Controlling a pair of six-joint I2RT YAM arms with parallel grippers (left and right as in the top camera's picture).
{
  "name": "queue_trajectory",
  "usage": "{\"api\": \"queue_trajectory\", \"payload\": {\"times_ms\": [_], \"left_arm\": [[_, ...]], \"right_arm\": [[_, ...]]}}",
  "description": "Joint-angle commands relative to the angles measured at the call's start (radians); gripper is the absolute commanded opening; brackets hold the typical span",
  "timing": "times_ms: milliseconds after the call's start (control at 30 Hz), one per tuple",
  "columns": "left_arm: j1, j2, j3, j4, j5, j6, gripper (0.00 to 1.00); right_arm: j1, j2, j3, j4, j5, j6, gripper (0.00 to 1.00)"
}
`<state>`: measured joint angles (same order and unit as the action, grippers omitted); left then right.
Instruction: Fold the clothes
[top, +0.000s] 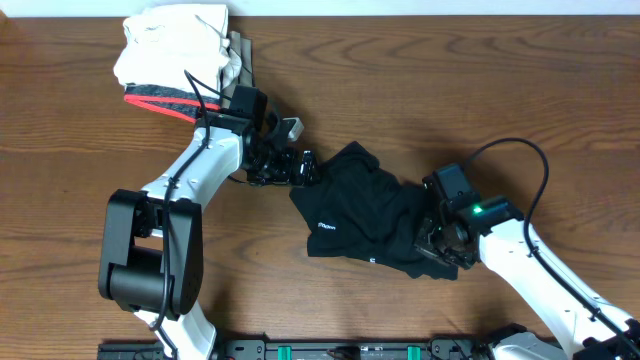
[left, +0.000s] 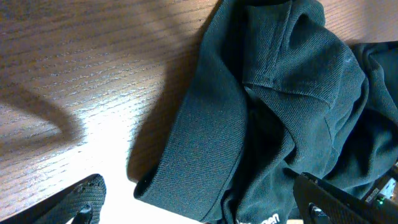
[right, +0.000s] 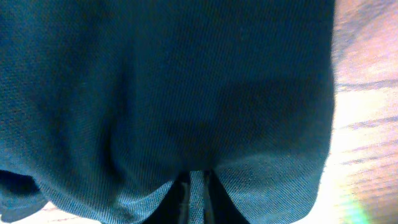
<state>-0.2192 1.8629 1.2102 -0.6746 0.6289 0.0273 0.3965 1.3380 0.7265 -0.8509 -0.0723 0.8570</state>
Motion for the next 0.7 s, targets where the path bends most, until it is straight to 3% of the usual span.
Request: {"api": "queue_trajectory", "payload": {"times_ms": [0,233,667], "left_arm": [[0.000,0.013,-0.009,0.000,0.007,0.017,0.98],[0.000,0.013,-0.009,-0.005,0.007,0.017,0.98],[0.000,0.013,-0.009,-0.027,0.020,0.003,0.98]], "right_arm": [[-0.013,0.018,-0.050,0.027,-0.023,0.032,0.10],[-0.096,0.092,-0.087,0.060,-0.022,0.021,0.07],[-0.359,0.138,-0.085,0.189,-0.022,-0.232,0.09]]}}
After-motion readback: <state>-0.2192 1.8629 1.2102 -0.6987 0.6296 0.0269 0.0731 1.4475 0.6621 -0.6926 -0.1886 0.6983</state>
